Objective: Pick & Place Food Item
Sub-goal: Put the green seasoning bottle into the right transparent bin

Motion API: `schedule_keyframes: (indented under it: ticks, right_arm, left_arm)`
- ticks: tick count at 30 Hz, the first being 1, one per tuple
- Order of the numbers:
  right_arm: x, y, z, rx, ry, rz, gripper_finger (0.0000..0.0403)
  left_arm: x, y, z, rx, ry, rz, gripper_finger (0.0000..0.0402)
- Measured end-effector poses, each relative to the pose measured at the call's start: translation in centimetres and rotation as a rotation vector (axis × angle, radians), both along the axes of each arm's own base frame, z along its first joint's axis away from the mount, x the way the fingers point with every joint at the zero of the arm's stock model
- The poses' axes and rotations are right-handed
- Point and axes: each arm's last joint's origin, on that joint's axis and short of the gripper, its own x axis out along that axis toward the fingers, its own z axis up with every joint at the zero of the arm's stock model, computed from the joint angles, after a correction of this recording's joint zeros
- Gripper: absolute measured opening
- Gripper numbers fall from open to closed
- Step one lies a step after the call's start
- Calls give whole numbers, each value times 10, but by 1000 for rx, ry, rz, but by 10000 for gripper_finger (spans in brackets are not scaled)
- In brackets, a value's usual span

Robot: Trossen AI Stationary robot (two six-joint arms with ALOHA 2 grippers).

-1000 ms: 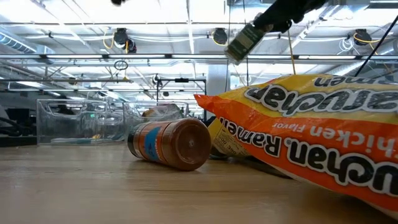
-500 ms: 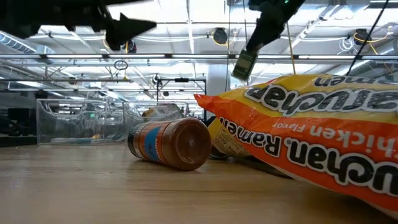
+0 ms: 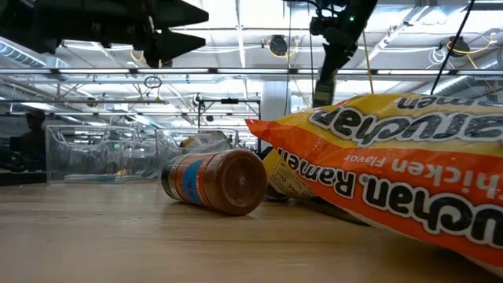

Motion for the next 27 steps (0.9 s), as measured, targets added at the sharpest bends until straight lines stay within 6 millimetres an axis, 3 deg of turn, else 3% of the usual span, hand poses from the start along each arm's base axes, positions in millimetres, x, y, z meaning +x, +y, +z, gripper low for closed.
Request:
schedule_keyframes:
  ticks: [14, 22, 27]
  right_arm:
    - [14, -19, -42, 105, 249, 36, 195]
    - [3, -35, -43, 92, 281, 30, 195]
    - [-9, -45, -57, 115, 336, 27, 195]
  left_arm:
    - [4, 19, -3, -11, 31, -52, 340]
    - [4, 20, -5, -12, 47, -47, 340]
    - [4, 20, -5, -16, 47, -48, 340]
